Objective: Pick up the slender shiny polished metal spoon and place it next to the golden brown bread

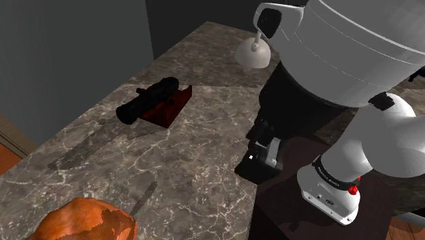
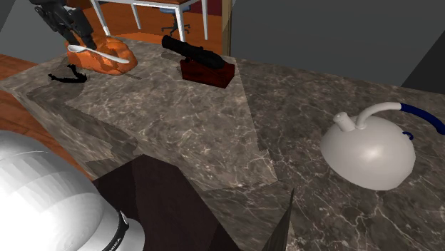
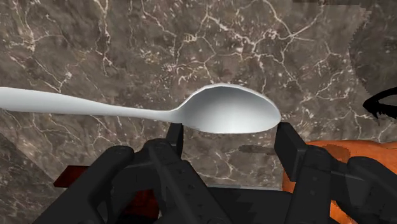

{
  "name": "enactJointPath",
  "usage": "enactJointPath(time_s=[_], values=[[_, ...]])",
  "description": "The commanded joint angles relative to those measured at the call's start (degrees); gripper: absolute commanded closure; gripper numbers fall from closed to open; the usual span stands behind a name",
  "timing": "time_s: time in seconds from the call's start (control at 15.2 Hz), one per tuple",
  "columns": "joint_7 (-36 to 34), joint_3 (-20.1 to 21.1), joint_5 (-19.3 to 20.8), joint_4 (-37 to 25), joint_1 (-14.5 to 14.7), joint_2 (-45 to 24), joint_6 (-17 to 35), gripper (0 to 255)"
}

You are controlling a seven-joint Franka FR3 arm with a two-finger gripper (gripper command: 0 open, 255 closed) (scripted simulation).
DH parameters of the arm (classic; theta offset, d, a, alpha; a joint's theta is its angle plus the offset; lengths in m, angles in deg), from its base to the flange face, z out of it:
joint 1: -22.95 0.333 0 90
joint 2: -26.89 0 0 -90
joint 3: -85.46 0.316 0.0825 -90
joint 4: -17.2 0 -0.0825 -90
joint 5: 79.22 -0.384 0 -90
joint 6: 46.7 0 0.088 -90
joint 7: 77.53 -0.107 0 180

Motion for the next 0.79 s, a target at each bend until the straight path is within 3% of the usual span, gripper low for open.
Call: enactJointPath(time_s=[0.0, 0.26, 0.53, 0.73], values=[[-2.90, 2.97, -0.33, -2.52, -0.45, -1.89, 0.03, 255], [-9.01, 9.84, -0.02, -8.38, -2.46, -6.58, 0.33, 255], [-15.82, 18.44, 1.87, -15.38, -6.33, -12.33, 0.54, 255], [-15.89, 19.30, 1.52, -13.32, -6.37, -12.40, 2.78, 255]])
